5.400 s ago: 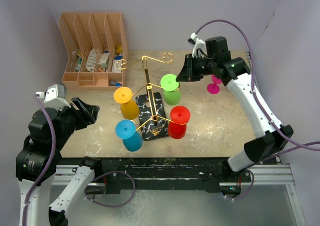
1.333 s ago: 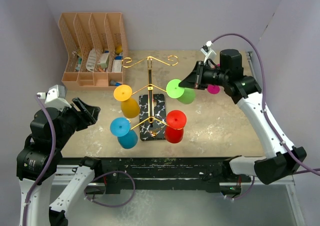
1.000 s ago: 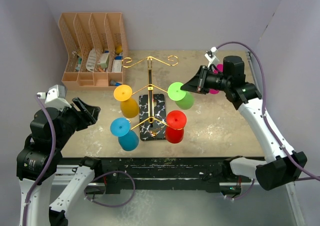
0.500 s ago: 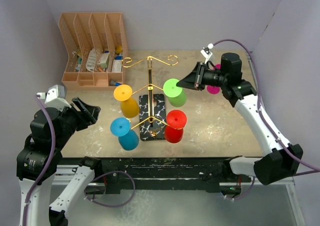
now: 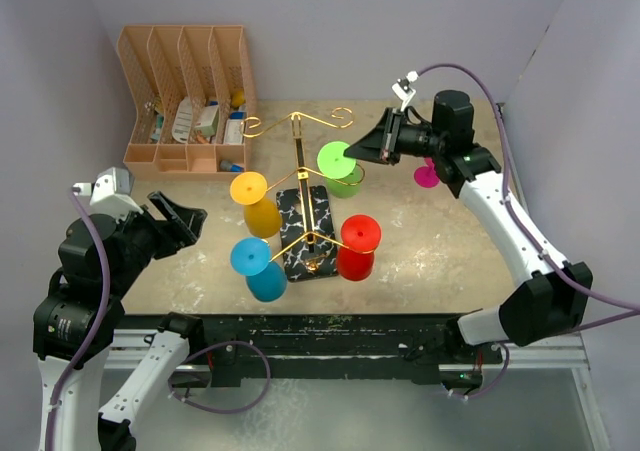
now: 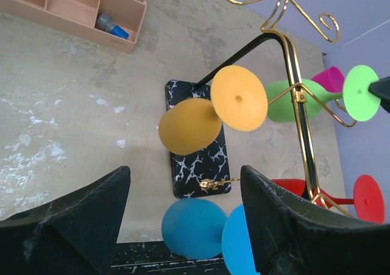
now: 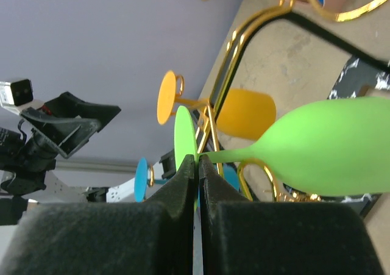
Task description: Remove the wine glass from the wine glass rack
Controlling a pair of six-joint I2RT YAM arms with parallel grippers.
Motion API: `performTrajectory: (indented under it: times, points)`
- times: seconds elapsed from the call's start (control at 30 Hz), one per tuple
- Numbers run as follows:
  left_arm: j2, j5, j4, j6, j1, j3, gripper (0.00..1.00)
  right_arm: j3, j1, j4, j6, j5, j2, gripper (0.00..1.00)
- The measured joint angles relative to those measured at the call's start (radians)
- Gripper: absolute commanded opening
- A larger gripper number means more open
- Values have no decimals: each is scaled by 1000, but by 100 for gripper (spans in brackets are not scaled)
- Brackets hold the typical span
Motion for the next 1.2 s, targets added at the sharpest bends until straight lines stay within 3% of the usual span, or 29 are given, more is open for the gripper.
performTrajectory:
  times: [0.37, 0.77, 0.87, 1.03, 1.2]
  points:
    - [18, 88, 97, -30, 0, 2, 80, 165, -6, 39, -74, 165, 105, 0]
    - [121, 230, 209, -114, 0, 43, 79, 301, 27, -225, -431, 602, 7, 0]
    - [173, 290, 247, -153, 0, 51, 78, 319, 134, -240, -555, 721, -51, 0]
    - [275, 390, 303, -243, 0, 104, 75, 290, 486, -200, -809, 934, -146, 0]
    - [315, 465, 383, -380, 0, 117, 73, 191, 703, -121, -1045, 1154, -225, 0]
